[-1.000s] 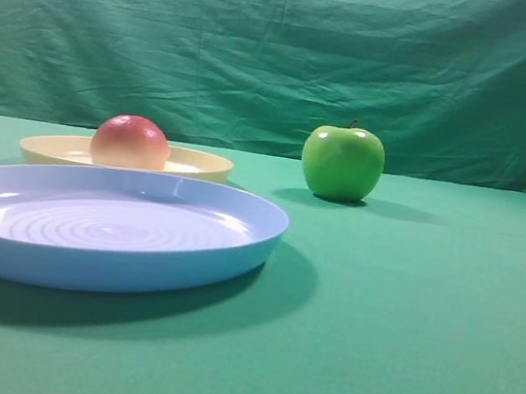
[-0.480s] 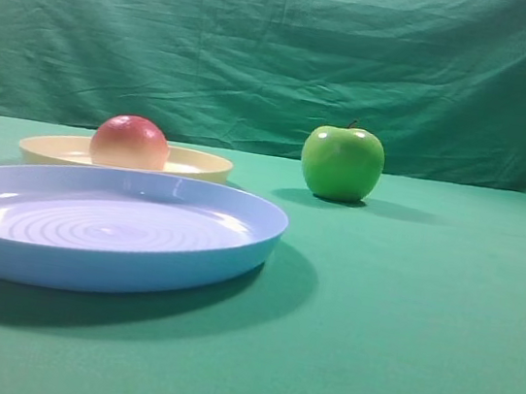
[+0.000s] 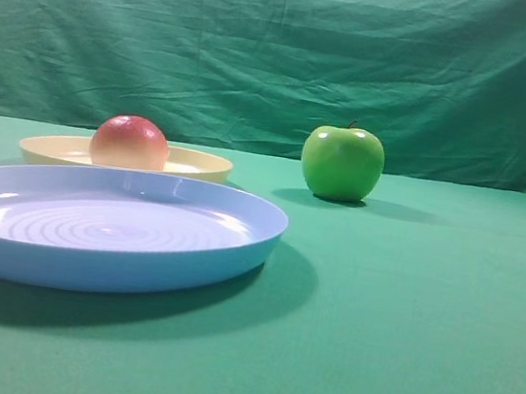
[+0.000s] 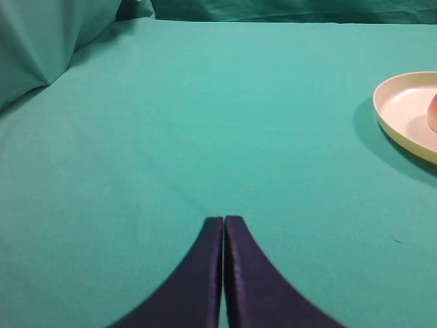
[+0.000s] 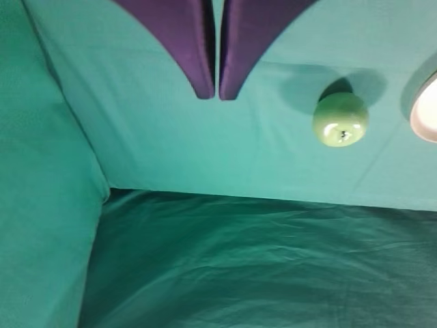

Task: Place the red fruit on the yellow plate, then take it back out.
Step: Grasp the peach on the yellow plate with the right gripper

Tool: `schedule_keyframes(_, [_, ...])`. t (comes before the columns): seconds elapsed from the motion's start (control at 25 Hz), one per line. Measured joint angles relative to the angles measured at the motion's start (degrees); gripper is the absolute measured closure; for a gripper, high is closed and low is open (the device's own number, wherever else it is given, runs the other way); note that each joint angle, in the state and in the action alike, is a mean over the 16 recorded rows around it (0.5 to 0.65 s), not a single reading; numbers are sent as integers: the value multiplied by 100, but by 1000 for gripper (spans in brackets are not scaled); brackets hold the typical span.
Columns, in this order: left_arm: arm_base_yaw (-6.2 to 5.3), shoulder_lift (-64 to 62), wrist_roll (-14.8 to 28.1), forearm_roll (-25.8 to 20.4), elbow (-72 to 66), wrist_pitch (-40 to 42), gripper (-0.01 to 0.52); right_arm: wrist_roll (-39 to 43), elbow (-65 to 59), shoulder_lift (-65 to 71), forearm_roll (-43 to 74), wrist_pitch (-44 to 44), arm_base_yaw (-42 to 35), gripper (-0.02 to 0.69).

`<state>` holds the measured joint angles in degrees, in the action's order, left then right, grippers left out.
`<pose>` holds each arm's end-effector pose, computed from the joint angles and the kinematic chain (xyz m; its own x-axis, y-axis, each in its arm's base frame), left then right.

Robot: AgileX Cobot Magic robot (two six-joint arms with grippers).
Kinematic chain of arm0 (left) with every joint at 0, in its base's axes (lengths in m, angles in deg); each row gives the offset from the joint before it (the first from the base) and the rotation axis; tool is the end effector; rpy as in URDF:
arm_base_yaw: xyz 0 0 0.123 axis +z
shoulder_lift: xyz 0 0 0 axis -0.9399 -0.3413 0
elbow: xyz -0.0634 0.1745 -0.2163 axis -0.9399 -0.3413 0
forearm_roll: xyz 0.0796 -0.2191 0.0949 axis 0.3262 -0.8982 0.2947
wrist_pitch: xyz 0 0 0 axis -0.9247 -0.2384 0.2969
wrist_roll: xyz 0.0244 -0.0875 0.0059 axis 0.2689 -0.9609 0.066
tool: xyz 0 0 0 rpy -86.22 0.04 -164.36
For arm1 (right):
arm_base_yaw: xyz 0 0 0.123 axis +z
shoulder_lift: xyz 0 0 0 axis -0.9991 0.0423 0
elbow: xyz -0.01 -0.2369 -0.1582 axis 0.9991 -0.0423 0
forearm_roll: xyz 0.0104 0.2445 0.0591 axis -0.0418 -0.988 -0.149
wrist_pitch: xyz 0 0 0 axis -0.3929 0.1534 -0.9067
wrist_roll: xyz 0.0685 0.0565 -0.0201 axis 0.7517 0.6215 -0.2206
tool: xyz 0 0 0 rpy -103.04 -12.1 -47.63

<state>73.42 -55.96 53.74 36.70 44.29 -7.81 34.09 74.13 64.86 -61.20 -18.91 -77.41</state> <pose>0.0507 0.0138 0.1776 -0.2588 -0.0424 -0.9650 -0.1798 0.9837 0.0051 0.0753 0.0087 0.3440 -0.2501 -0.1221 -0.9605 -0.1478 0.9852 -0.0868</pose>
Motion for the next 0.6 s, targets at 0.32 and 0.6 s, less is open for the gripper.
schedule_keyframes(0.32, [0, 0, 0, 0, 0, 0, 514, 42, -1671, -1425, -1, -797, -591, 665])
schedule_keyframes(0.6, [0, 0, 0, 0, 0, 0, 514, 278, -2763, -2162, -1, -1069, -719, 665])
